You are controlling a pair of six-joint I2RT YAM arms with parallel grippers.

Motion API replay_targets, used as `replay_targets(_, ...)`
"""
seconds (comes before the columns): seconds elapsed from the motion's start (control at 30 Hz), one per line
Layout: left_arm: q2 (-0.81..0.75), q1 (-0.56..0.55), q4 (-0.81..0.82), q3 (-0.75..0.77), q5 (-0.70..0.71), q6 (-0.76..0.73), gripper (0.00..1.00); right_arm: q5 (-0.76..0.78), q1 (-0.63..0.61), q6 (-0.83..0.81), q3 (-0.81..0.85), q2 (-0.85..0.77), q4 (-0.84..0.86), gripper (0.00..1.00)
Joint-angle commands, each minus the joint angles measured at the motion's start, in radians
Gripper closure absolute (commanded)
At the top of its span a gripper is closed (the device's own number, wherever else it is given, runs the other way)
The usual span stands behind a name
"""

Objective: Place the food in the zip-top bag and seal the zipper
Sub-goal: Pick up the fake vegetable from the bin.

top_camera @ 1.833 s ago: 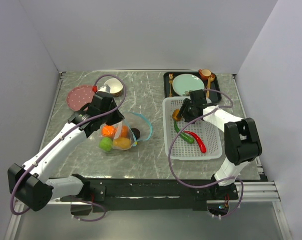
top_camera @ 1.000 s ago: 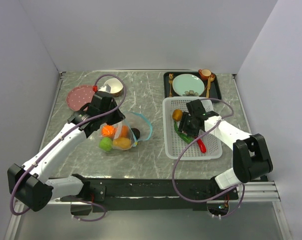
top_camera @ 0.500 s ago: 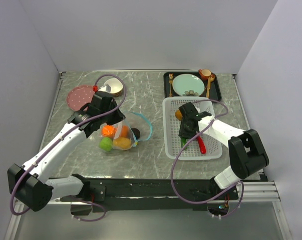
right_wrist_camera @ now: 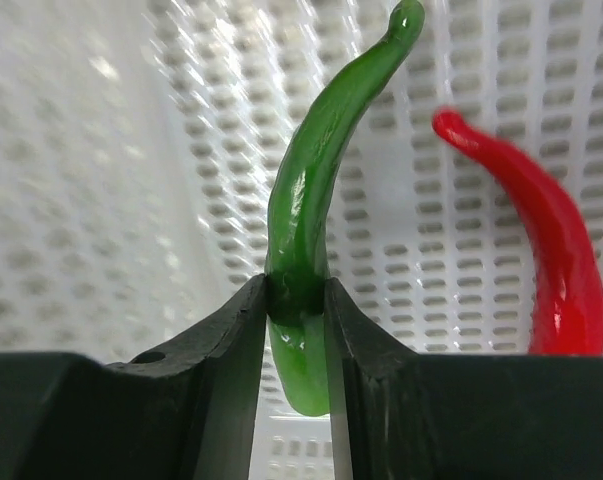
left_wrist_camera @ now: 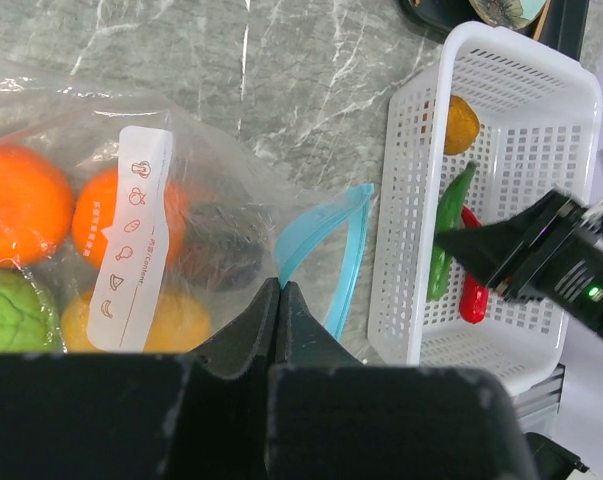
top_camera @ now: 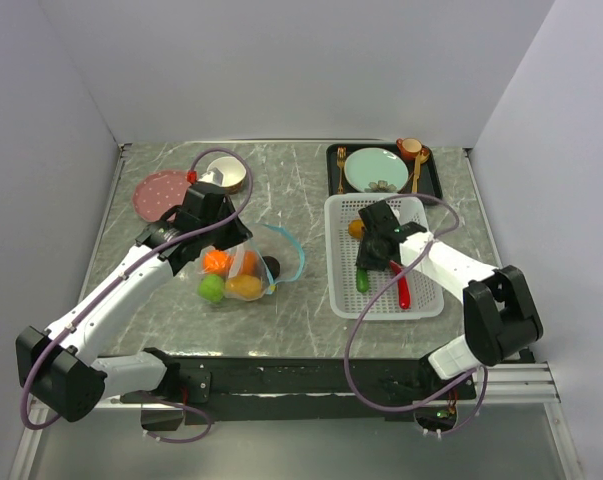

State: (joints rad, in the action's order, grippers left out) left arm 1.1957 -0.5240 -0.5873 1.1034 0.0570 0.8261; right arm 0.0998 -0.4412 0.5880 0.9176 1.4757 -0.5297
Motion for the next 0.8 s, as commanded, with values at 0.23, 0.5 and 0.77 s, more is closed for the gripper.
replay_targets(0.23,-0.016,0.002,0.024,-0.014,0.003,-0.004,0.99,0.055,-0.007,0.055,0.110,0.135,0.057,0.33)
replay_targets(0.5,-0.008,0.004,0.027,-0.011,0.003,-0.012,0.99,-0.006,-0.008,0.076,0.035,0.055,0.071,0.32)
replay_targets(0.77,-0.001,0.004,0.043,-0.014,-0.011,-0.010,0.99,-0.064,-0.036,0.122,0.004,0.086,0.129,0.44)
